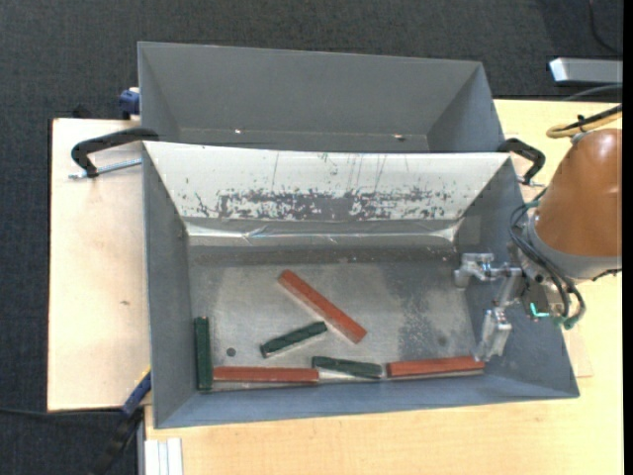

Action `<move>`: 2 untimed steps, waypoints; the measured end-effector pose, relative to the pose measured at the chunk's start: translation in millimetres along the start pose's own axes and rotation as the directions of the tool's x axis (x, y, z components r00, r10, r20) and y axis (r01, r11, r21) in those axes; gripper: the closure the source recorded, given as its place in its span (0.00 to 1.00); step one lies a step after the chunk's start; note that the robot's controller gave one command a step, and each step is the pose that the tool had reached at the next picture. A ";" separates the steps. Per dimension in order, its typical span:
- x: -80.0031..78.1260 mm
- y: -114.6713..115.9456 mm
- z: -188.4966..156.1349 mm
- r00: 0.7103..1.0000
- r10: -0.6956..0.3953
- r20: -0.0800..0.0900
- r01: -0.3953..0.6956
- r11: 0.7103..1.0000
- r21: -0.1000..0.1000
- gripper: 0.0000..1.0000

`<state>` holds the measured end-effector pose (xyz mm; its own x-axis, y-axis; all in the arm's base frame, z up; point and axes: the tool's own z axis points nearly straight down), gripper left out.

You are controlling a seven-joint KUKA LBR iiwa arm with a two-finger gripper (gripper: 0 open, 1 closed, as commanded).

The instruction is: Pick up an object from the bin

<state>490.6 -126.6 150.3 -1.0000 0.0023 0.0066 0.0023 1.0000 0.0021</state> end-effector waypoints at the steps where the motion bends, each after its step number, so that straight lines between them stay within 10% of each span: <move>1: -7.7 21.9 28.7 1.000 0.023 0.018 -0.023 1.000 0.005 0.00; 2: -8.4 61.2 82.6 0.999 0.037 0.002 -0.037 0.999 -0.003 0.00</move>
Offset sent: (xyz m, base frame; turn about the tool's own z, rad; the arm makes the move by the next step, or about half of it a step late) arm 0.0084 0.0573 -0.0803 0.0409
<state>498.5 -65.2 67.8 -0.9992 0.0390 0.0047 0.0390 0.9992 0.0046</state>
